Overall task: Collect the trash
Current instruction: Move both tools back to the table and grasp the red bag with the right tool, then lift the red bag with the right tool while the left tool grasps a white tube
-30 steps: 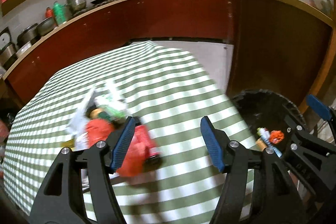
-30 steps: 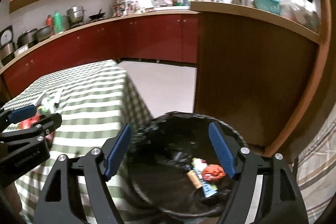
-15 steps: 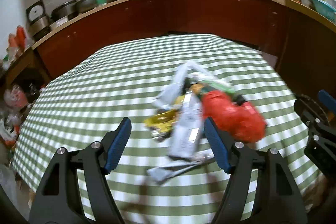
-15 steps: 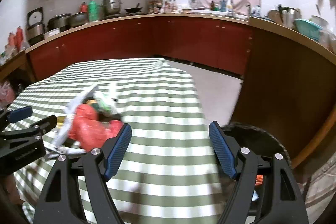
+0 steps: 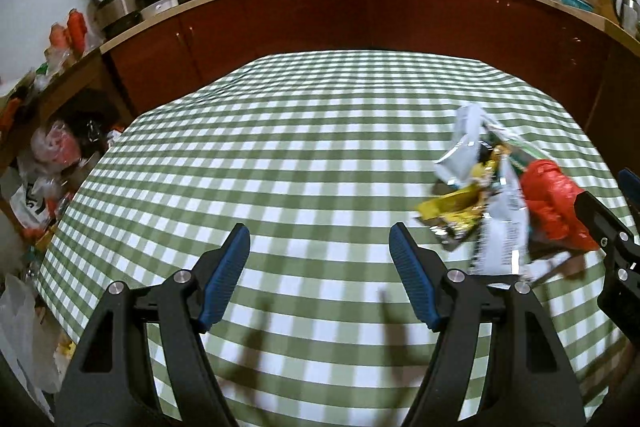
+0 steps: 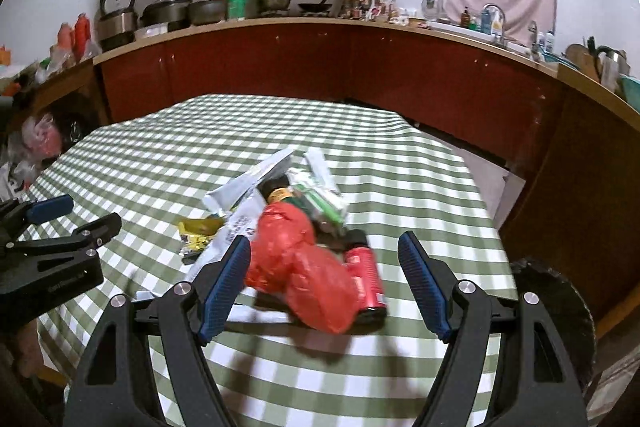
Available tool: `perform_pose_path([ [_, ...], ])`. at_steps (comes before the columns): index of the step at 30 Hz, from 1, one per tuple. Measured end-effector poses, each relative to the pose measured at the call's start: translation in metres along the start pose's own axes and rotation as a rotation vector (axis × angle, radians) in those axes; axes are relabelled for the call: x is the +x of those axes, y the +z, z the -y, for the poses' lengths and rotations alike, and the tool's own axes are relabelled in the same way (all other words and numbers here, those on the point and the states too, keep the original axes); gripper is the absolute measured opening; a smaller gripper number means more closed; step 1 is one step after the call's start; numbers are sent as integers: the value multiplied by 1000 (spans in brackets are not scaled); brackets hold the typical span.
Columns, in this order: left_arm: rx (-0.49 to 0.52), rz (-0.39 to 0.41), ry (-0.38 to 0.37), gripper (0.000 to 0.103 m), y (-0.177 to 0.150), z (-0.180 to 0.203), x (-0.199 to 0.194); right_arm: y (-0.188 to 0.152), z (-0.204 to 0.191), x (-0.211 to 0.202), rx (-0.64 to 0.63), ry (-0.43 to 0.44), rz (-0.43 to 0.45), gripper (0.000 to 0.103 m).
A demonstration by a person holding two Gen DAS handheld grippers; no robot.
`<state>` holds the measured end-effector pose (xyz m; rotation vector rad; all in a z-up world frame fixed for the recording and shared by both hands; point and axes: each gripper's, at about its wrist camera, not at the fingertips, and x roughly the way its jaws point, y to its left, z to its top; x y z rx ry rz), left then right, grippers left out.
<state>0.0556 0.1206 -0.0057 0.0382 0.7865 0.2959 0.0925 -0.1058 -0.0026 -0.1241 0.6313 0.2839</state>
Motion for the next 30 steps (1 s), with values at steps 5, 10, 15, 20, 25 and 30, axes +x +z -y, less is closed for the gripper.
perform_pose_path([
  [5, -14, -15, -3, 71, -2, -11, 8, 1, -6, 12, -21, -8, -40, 74],
  [10, -18, -23, -18, 71, -2, -11, 15, -1, -8, 20, -25, -16, -74, 74],
  [15, -18, -29, -29, 71, -1, -9, 19, -3, -9, 26, -30, -1, -107, 55],
  [20, -20, -34, -33, 71, -1, -8, 21, -3, -10, 25, -24, 21, -107, 40],
  [25, -16, -29, -42, 71, -1, -2, 20, 0, -8, 16, -20, 31, -80, 35],
  [30, -2, -20, -68, 71, 1, 11, 15, 2, 0, 4, -1, 23, -45, 34],
])
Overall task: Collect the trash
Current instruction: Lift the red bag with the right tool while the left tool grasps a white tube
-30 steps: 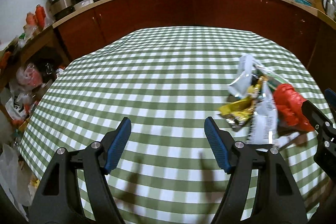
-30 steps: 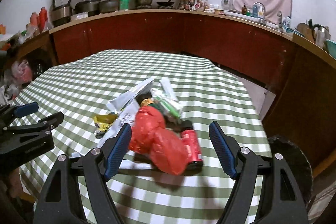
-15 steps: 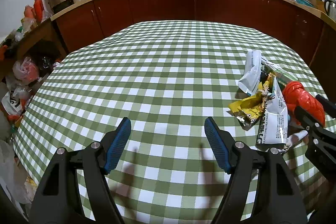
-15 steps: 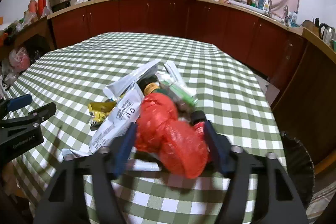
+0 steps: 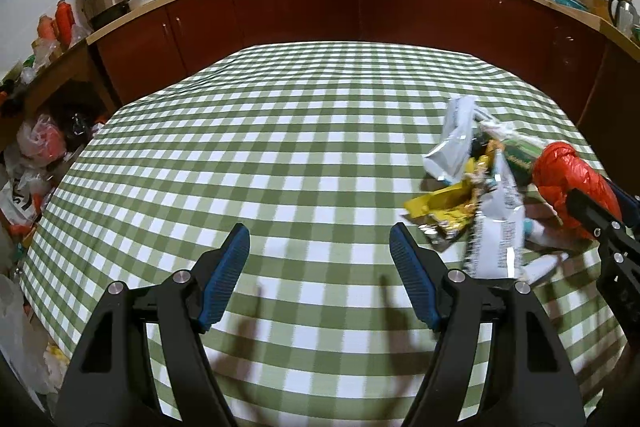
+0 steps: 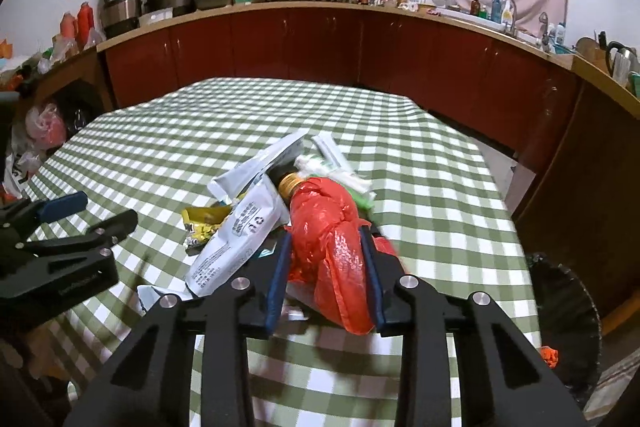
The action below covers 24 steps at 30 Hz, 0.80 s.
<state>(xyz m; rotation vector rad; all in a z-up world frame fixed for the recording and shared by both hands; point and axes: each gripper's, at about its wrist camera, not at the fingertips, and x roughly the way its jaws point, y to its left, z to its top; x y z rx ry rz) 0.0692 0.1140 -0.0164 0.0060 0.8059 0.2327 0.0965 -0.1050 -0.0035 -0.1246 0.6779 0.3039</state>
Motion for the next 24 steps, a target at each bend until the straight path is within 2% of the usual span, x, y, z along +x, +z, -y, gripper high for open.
perform_pose_path([
  [6, 24, 17, -53, 71, 4, 26, -9, 0, 20, -18, 34, -40, 44, 34],
  [14, 71, 18, -113, 71, 6, 67, -12, -13, 64, -34, 107, -110, 60, 34],
  [21, 112, -26, -120, 71, 3, 90, 5, -29, 93, -37, 160, -144, 46, 34],
  [24, 130, -36, -112, 65, 2, 96, 11, -32, 98, -35, 170, -143, 39, 34],
])
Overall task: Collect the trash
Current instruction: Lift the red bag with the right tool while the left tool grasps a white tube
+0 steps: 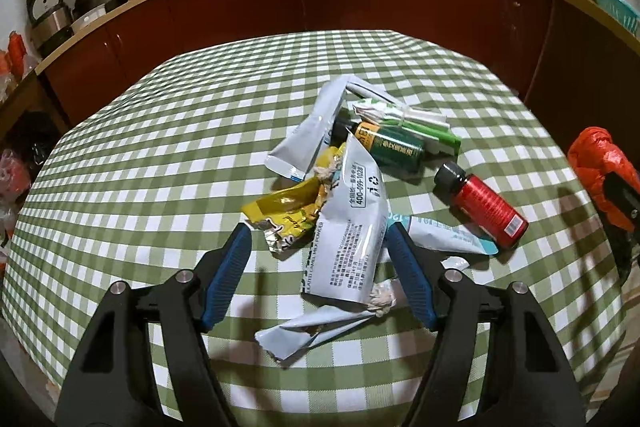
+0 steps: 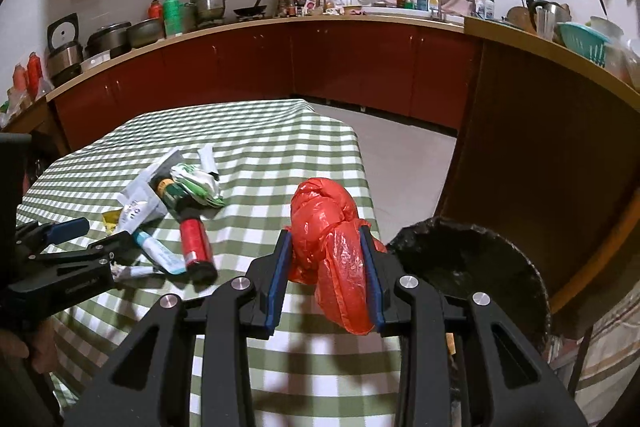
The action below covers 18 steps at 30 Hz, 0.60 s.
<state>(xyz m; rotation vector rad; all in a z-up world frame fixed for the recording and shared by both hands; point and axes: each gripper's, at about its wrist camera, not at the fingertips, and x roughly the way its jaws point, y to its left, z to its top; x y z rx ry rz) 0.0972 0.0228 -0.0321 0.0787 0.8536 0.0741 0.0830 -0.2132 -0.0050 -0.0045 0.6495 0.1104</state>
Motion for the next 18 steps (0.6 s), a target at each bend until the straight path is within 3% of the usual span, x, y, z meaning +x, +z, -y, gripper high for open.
perform_pose_path([
  [4, 10, -27, -10, 46, -2, 4, 7, -3, 4, 4, 8, 9, -9, 34],
  [12, 16, -6, -25, 25, -5, 5, 3, -9, 6, 6, 9, 21, -19, 34],
  [13, 17, -5, -25, 13, -5, 5, 2, -9, 7, 6, 9, 22, -19, 34],
  [18, 11, -2, -33, 11, -7, 4, 1, -8, 7, 6, 9, 22, -19, 34],
])
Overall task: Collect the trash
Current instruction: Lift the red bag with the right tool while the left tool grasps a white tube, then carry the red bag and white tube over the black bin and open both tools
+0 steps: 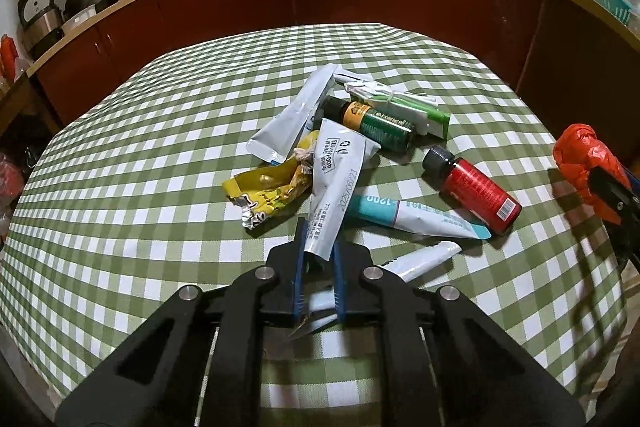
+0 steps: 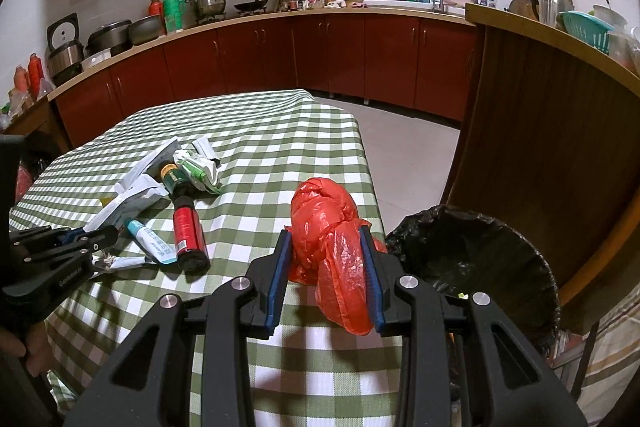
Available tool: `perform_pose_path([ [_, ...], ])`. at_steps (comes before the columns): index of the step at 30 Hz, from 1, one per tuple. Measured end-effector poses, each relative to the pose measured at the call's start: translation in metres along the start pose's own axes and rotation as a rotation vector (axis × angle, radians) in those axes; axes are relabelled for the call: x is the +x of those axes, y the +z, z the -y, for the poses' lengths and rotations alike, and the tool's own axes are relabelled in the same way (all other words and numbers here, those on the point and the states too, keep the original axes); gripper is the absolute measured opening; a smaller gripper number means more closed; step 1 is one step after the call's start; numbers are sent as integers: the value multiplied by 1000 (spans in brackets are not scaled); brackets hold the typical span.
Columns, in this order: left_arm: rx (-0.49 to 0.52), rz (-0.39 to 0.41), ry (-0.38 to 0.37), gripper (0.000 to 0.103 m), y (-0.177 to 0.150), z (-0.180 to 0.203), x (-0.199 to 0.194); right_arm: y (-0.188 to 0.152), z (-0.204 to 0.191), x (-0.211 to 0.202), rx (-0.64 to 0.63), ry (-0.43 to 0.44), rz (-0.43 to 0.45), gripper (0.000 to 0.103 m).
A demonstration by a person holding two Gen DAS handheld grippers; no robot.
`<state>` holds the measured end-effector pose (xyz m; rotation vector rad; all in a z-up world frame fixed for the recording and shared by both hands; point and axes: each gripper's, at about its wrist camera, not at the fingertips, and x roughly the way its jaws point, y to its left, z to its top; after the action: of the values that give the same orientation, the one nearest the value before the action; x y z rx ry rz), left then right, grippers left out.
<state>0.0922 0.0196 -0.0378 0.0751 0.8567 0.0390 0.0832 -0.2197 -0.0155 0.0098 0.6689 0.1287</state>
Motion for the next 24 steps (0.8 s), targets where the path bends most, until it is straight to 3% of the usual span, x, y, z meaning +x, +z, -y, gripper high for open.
perform_pose_path([
  [13, -28, 71, -7, 9, 0, -11, -35, 1, 3, -5, -1, -6, 14, 34],
  [24, -4, 120, -66, 9, 12, 21, -49, 7, 19, -13, 17, -55, 40, 34],
])
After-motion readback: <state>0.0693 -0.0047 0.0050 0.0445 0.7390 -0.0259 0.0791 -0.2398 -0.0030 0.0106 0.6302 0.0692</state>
